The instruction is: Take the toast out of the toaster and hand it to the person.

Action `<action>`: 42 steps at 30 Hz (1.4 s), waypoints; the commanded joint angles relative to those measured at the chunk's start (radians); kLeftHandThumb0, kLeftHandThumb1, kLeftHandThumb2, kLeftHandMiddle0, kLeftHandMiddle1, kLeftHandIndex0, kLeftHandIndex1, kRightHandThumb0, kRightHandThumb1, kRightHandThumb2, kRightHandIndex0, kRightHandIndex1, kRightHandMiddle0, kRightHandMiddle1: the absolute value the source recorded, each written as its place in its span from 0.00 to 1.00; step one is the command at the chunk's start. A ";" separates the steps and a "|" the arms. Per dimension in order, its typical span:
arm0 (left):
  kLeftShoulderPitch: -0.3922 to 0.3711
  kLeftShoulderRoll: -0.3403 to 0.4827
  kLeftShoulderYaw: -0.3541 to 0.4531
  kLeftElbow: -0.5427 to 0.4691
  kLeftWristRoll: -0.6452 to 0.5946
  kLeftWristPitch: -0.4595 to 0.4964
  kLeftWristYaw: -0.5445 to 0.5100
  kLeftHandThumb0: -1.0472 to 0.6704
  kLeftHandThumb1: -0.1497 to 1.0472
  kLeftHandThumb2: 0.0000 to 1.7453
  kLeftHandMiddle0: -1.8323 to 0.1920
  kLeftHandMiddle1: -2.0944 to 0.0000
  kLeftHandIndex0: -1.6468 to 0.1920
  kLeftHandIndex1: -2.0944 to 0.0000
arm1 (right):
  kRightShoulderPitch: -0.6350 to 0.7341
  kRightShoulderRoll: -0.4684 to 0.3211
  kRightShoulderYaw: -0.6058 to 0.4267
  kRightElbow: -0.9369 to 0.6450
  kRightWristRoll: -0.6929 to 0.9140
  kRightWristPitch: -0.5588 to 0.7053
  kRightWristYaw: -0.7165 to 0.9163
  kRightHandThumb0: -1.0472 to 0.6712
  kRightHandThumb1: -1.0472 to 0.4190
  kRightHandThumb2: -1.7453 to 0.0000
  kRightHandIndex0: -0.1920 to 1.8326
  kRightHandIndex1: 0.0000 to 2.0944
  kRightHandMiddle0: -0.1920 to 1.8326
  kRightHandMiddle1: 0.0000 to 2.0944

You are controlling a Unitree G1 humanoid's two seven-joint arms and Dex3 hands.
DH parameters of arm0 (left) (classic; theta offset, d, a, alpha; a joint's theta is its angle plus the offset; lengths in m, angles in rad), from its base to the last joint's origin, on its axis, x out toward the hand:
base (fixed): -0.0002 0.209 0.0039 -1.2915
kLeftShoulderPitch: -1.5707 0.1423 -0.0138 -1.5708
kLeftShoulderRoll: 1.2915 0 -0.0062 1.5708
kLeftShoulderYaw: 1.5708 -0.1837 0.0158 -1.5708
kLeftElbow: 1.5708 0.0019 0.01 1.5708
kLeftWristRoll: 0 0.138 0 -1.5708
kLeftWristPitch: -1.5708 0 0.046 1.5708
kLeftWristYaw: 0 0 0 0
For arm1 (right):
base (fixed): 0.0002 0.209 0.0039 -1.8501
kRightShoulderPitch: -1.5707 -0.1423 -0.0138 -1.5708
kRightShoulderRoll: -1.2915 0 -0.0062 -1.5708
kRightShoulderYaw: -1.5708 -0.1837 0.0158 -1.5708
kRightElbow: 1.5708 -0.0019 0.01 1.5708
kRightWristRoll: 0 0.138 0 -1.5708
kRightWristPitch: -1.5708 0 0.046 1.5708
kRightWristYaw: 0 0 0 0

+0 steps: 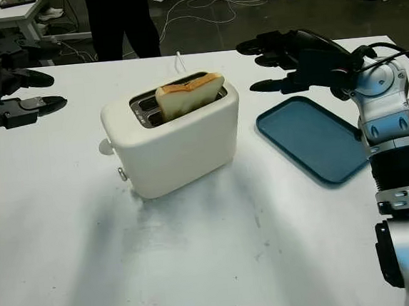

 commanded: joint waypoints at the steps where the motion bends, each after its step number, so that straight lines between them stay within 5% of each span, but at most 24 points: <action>1: 0.009 0.000 0.002 0.001 -0.005 -0.009 0.008 0.59 0.88 0.08 0.86 0.51 0.76 0.74 | 0.002 0.006 -0.008 -0.012 0.007 -0.014 -0.014 0.23 0.09 0.95 0.26 0.00 0.27 0.00; 16: 0.004 -0.012 0.001 -0.005 -0.009 0.011 0.012 0.59 0.88 0.08 0.87 0.51 0.77 0.74 | -0.202 0.076 0.024 0.107 -0.041 -0.283 -0.125 0.21 0.24 1.00 0.36 0.05 0.35 0.03; 17: 0.005 -0.011 0.000 -0.007 -0.006 0.012 0.011 0.59 0.88 0.08 0.87 0.51 0.77 0.74 | -0.212 0.086 0.030 0.104 -0.045 -0.287 -0.128 0.20 0.24 1.00 0.36 0.10 0.35 0.03; 19: 0.006 -0.011 0.001 -0.008 -0.005 0.011 0.009 0.59 0.88 0.08 0.87 0.51 0.77 0.74 | -0.232 0.110 0.048 0.094 -0.049 -0.292 -0.123 0.19 0.25 1.00 0.23 0.36 0.36 0.04; 22: 0.009 -0.013 0.006 -0.003 -0.010 0.001 0.006 0.59 0.88 0.08 0.87 0.51 0.77 0.74 | -0.246 0.139 0.071 0.089 -0.053 -0.323 -0.114 0.19 0.27 1.00 0.16 0.48 0.37 0.05; 42: 0.004 -0.014 0.006 0.001 -0.010 0.004 0.008 0.58 0.87 0.09 0.87 0.51 0.77 0.74 | -0.192 0.219 0.195 0.100 -0.205 -0.359 -0.184 0.27 0.30 1.00 0.32 0.41 0.46 0.12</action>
